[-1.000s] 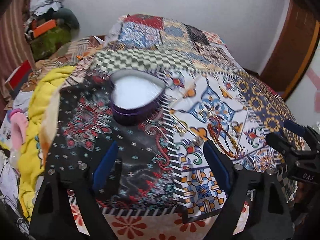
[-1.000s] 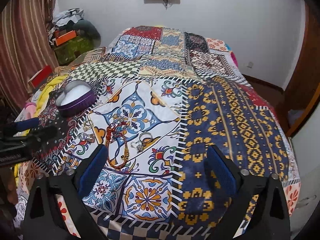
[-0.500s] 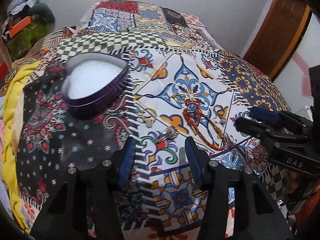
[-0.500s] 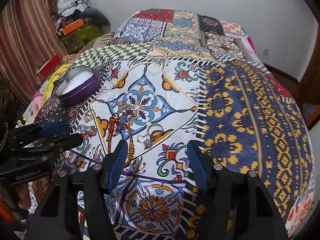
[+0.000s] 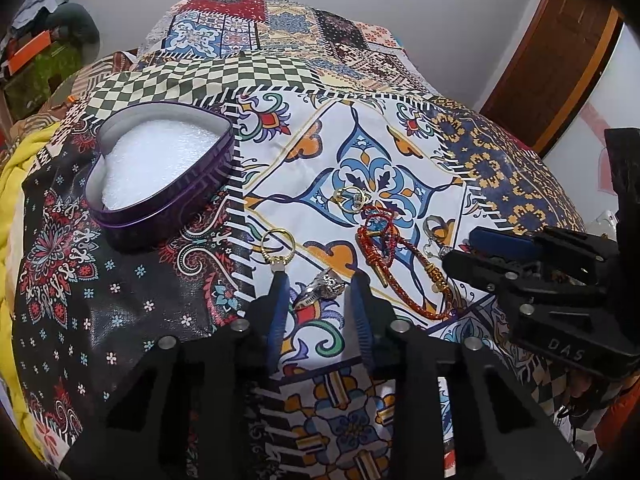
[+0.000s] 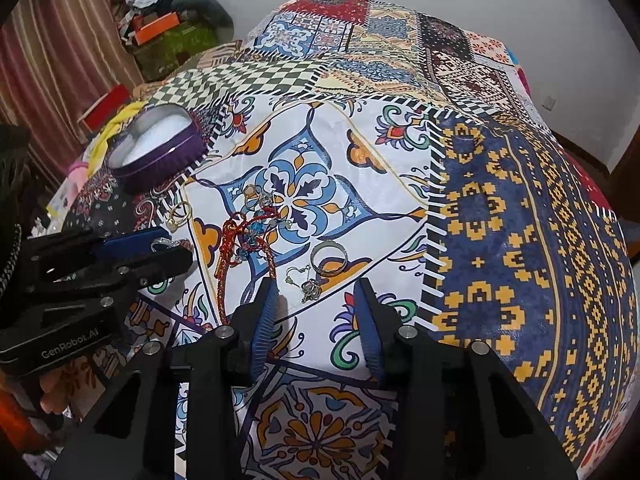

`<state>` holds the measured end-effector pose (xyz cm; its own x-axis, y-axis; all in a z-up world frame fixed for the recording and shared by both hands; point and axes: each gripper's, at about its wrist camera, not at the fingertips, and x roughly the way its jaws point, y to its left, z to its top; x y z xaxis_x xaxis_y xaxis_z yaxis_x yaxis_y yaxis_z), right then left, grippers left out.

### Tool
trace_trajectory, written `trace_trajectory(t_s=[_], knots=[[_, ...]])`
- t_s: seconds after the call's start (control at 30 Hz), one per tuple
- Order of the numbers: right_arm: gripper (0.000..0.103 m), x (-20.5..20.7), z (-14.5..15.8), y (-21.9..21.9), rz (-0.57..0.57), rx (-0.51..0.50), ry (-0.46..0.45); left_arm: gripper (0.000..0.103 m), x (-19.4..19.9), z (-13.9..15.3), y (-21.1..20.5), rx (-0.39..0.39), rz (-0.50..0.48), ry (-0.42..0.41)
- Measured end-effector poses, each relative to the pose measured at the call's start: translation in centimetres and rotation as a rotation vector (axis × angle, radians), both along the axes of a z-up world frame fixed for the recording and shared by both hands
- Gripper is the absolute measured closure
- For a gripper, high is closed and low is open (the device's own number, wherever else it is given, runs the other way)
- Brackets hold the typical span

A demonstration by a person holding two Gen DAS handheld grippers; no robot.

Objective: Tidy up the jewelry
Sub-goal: 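Move the left gripper down toward the jewelry on the quilt, then grasp the silver pendant earring with the left gripper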

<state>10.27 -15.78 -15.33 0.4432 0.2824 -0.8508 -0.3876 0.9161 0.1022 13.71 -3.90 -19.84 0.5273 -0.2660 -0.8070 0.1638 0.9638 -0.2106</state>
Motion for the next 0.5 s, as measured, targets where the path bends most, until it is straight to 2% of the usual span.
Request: trace_trajectory(t_s=[0.07, 0.13, 0.5], knots=[[0.076, 0.0, -0.1, 0.2, 0.007, -0.008, 0.002, 0.080, 0.0, 0.0, 0.0, 0.001, 0.005, -0.002], [0.083, 0.2, -0.4, 0.3, 0.014, -0.004, 0.021, 0.091, 0.0, -0.2, 0.0, 0.001, 0.005, -0.003], [0.093, 0.6, -1.1, 0.6, 0.020, -0.010, 0.048, 0.091, -0.6, 0.5, 0.4, -0.003, 0.021, -0.016]])
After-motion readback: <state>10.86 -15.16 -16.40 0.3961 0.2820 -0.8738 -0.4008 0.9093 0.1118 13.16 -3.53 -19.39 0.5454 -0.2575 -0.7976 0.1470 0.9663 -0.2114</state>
